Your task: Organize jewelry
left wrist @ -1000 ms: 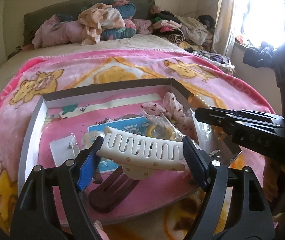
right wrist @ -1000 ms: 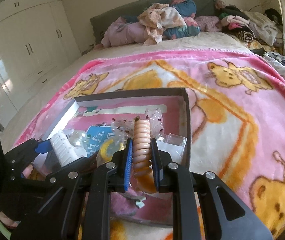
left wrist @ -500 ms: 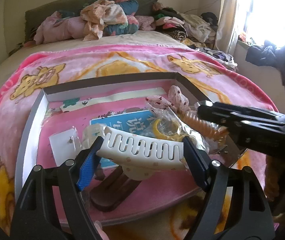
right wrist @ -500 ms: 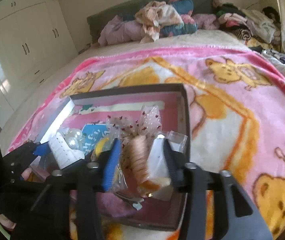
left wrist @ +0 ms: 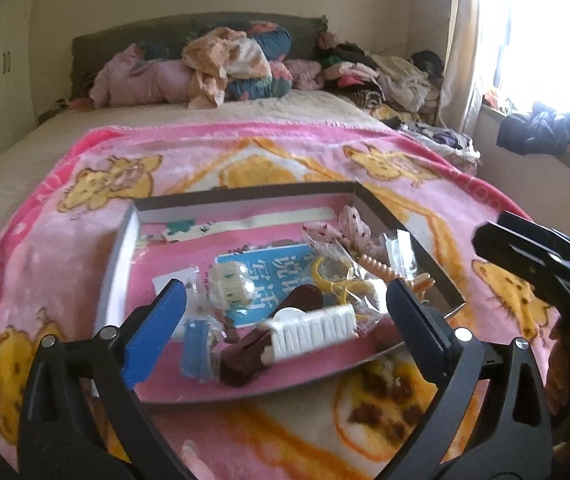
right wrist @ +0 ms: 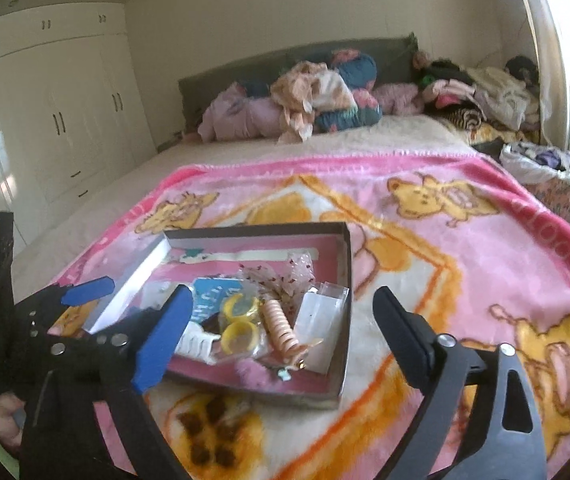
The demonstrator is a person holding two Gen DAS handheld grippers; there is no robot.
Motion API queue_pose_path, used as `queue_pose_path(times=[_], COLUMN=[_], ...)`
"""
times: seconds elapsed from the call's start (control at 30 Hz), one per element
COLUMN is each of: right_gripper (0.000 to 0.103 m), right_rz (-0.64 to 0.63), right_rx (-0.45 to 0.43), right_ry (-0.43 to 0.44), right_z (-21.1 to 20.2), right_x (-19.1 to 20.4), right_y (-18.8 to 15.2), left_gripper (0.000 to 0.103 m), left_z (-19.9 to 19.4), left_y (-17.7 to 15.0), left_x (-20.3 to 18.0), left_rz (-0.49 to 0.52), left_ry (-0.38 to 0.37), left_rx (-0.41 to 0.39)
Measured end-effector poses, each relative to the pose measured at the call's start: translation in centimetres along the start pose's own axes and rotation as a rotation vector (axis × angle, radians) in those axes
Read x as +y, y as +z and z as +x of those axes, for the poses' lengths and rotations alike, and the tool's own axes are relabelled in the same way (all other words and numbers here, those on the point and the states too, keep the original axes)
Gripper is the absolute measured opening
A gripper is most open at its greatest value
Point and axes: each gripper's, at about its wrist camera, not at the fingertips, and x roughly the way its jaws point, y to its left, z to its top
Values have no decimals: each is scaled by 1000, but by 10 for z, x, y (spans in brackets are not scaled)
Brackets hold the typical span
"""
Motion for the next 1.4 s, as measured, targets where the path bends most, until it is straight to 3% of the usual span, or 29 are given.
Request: queue_pose_path(times=[0.37,0.73,1.0,1.4], right_gripper=[96,97,97,97], right_rz=[-80,-83,-53,-44], right_rx=[-101,-171,-157,-145], right_ry=[-11,-40,-50,-56], right_z=[-54,-85,-92,-95], right_x=[33,48,46,45], right_y=[-19,-54,-70,-80], left_gripper=[91,91,91,91], left_z=[-54,-93,-111,-115], left_y=[-11,-47,-61,-72], left_x=[10,16,8,4], left_rz=[-54,-77,-54,-52], left_ry=[36,79,107,114], left_rx=[-79,-148,-199,-180])
